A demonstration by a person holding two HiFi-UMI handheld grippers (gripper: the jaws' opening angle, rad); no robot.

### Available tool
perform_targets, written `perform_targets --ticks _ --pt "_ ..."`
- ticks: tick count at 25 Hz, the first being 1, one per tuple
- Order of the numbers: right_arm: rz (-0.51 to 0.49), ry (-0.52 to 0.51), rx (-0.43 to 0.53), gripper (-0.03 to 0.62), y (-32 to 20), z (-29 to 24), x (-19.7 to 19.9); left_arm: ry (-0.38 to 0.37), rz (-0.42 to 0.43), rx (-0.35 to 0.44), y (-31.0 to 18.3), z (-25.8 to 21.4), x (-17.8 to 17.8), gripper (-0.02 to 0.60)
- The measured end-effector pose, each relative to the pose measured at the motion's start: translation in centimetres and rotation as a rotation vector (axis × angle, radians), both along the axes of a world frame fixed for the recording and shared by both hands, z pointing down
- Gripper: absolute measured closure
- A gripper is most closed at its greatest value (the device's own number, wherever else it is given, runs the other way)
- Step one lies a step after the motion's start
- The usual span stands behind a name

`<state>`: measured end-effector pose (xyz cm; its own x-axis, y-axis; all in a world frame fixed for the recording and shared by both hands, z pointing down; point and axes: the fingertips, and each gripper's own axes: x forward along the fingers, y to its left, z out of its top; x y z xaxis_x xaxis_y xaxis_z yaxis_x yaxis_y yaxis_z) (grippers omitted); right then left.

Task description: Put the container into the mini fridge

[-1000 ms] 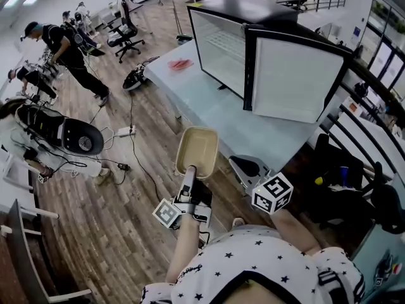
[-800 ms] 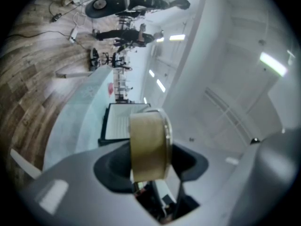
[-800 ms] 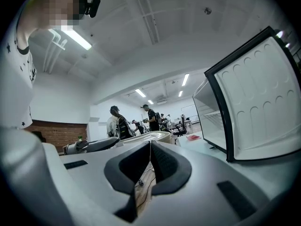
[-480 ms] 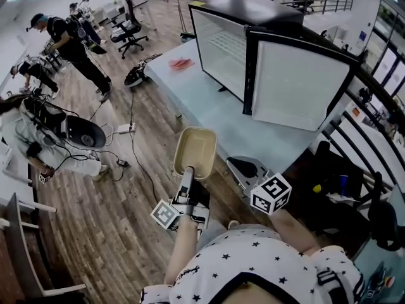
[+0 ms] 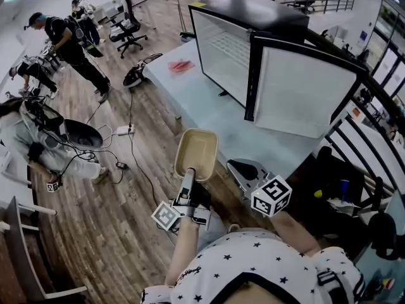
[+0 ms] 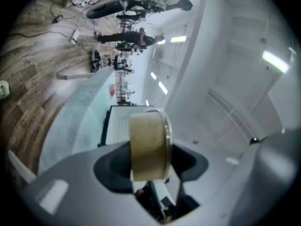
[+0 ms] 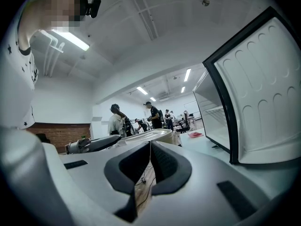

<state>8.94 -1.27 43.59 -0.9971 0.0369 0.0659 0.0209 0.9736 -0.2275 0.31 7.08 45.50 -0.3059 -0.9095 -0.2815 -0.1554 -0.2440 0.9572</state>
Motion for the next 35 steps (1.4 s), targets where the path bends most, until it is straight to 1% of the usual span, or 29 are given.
perform_targets --ticks 7,11,15,18,23,28,33,35 --pt "0.010 0.003 -0.006 0.572 -1.8 0.3 -4.0 -0.004 0.014 0.005 -2.3 0.2 -4.4 0.359" --pt "0.020 0.001 -0.005 0.572 -3.1 0.2 -7.3 -0.001 0.040 0.005 -4.1 0.2 -7.4 0.359" --pt "0.040 -0.001 -0.003 0.572 -4.4 -0.2 -11.1 -0.001 0.072 0.005 -6.0 0.0 -11.2 0.359" --pt "0.067 0.001 0.002 0.572 -5.7 -0.5 -14.1 0.001 0.109 0.013 -7.7 -0.5 -14.1 0.359" --pt "0.121 -0.005 0.008 0.572 -8.2 0.1 -19.2 -0.010 0.183 0.011 -11.2 0.3 -19.2 0.359" --pt "0.187 -0.001 0.011 0.572 -9.9 -0.9 -22.3 -0.010 0.249 0.011 -13.5 -0.8 -22.8 0.359" --pt "0.269 -0.002 0.015 0.572 -12.9 1.2 -26.6 -0.007 0.324 0.005 -17.0 1.2 -27.6 0.359" --pt "0.305 -0.005 0.018 0.572 -14.1 1.5 -27.8 -0.009 0.360 0.000 -18.5 1.6 -28.9 0.359"
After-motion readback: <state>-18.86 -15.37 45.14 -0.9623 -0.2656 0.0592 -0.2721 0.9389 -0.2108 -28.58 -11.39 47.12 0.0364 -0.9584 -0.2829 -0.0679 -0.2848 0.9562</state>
